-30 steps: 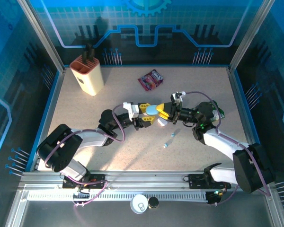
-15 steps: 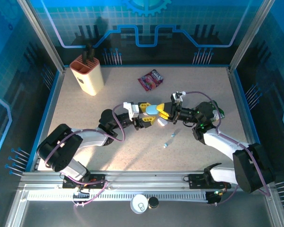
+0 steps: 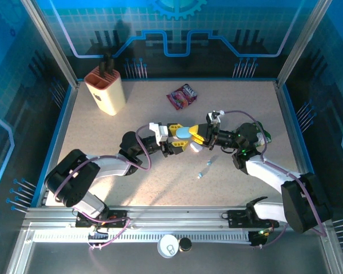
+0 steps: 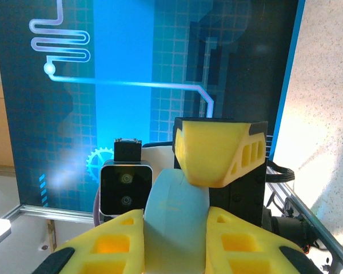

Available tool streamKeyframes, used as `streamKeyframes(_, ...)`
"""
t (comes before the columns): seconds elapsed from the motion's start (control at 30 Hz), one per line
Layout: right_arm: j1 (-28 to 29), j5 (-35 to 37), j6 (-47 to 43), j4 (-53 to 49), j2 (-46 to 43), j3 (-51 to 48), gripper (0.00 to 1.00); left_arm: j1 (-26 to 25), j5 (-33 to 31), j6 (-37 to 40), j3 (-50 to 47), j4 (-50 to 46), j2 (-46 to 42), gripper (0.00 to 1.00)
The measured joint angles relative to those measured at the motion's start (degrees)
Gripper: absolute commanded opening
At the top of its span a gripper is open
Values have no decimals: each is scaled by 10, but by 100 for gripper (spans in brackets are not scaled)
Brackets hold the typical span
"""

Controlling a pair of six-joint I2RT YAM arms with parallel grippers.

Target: Insert the wireless bluetooth earbuds into the charging case

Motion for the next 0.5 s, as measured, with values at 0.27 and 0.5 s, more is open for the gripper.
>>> streamKeyframes(0.27, -1, -3, -7, -6, 0, 0, 27, 1, -1, -1, 0, -2, 1, 40)
streamKeyframes(0.5, -18, 6, -101, -118, -49, 3, 73, 0, 1, -1, 0, -2, 3, 38)
